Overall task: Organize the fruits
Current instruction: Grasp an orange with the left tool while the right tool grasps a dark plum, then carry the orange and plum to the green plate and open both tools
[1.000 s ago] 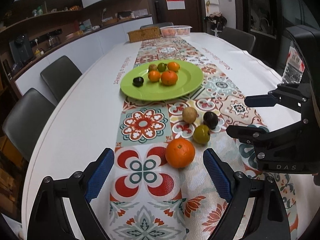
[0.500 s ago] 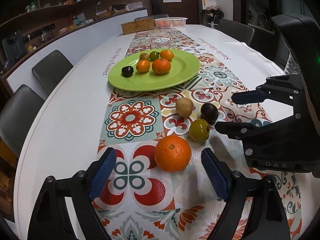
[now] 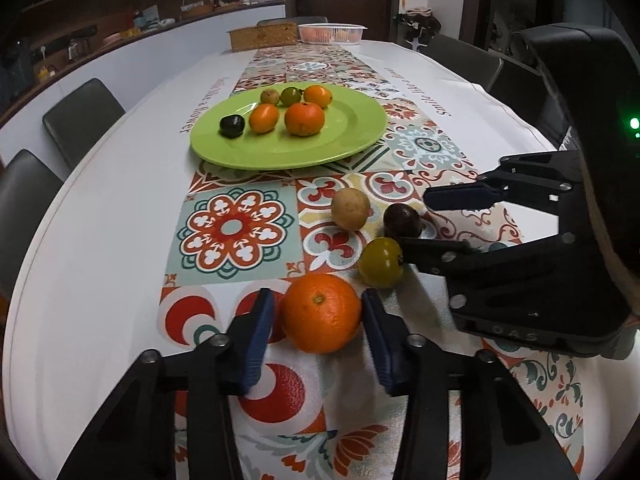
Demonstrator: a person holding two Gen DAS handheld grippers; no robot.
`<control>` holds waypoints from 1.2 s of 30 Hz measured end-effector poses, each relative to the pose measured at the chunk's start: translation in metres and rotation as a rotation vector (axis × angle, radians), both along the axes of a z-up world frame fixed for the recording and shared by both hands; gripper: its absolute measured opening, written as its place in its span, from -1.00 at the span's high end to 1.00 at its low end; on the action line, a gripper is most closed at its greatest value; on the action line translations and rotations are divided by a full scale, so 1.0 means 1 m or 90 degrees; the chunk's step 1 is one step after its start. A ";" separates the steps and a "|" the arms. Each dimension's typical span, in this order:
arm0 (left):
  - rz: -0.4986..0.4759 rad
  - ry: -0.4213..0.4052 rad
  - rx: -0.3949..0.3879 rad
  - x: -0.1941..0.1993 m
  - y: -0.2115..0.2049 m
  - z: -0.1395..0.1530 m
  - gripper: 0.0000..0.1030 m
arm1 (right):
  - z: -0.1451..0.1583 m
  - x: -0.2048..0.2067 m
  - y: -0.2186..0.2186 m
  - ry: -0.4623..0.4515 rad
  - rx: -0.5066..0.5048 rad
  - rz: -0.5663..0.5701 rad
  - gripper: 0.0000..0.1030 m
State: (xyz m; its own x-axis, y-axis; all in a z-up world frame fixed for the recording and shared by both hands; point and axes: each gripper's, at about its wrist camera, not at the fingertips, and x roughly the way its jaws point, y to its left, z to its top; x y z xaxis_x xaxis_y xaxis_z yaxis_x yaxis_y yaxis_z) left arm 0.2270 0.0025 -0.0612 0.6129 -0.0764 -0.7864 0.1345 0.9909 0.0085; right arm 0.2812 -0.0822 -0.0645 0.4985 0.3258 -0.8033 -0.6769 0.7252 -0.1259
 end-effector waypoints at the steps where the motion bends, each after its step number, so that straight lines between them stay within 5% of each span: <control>1: -0.001 0.000 0.003 0.001 -0.001 0.001 0.22 | 0.000 0.001 0.001 0.001 0.001 0.001 0.13; 6: 0.003 0.002 -0.012 0.003 0.002 0.002 0.22 | -0.001 0.004 0.001 0.007 0.013 0.000 0.19; 10: 0.007 -0.002 -0.018 0.003 0.003 0.004 0.22 | -0.001 0.003 0.002 0.018 0.021 0.006 0.45; 36: -0.002 -0.102 -0.035 -0.025 0.006 0.064 0.22 | 0.057 -0.035 -0.020 -0.042 0.097 -0.048 0.45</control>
